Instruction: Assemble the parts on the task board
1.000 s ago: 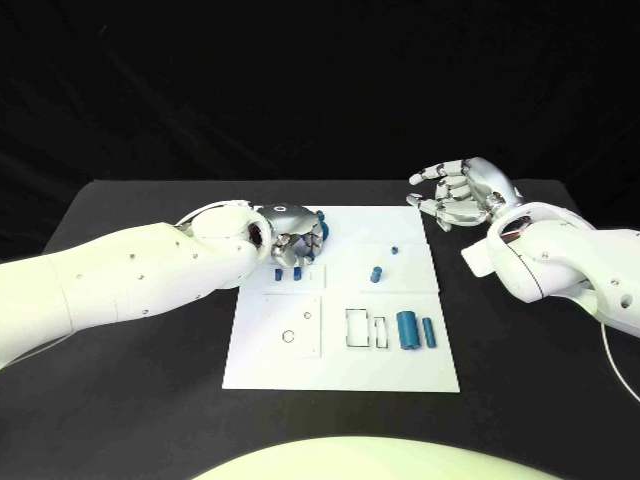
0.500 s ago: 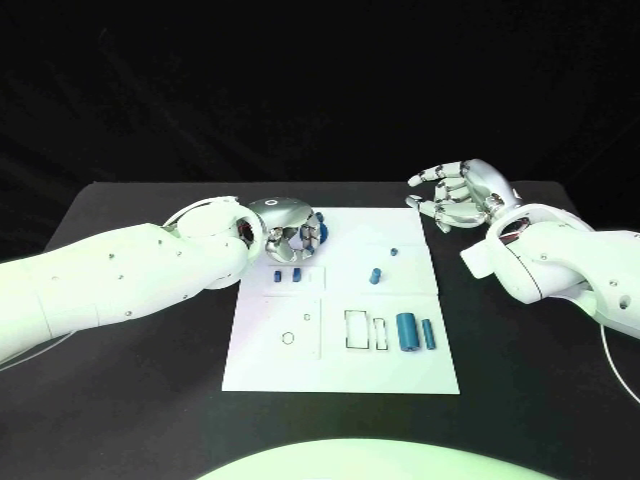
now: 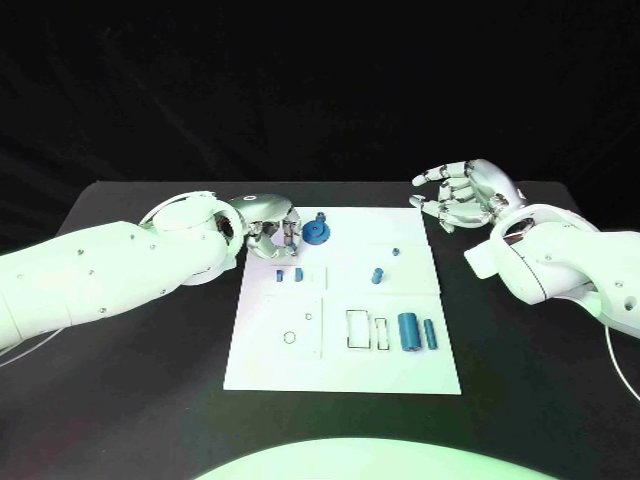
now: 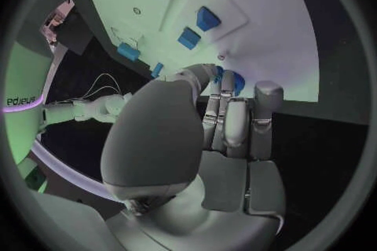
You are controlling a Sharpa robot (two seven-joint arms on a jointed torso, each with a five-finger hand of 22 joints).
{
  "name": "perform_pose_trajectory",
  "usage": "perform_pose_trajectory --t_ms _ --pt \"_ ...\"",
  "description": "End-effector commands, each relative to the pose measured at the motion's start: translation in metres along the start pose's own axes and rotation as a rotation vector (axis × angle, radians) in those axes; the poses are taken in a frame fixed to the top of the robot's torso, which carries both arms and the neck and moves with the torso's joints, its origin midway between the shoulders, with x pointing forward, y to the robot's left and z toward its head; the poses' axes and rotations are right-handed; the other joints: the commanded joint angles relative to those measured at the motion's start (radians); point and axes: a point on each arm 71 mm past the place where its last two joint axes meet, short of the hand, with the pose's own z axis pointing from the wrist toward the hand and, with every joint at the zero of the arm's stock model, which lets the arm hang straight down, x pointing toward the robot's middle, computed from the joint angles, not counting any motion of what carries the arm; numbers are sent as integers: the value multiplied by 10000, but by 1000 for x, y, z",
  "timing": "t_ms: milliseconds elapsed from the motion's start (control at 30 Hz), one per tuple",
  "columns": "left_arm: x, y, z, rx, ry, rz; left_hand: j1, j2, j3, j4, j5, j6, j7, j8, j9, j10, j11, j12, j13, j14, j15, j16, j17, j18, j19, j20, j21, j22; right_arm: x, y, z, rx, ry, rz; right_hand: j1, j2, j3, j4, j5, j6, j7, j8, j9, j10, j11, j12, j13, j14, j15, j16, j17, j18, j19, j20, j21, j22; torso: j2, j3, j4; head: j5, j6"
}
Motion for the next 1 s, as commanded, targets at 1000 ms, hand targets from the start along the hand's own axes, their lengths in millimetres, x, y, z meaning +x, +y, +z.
perform_pose_trajectory --t_ms 1000 --pt "8 2 5 -57 590 72 -123 -16 32 -34 -41 51 5 -77 12 71 -18 -120 -11 56 6 16 -80 -93 2 41 -15 -58 1 2 0 -132 45 -21 10 -6 56 18 57 -57 13 55 12 -26 -17 -19 13 204 -47 -47 13 139 -35 -31 -31 1 9 -14 -19 2 -26"
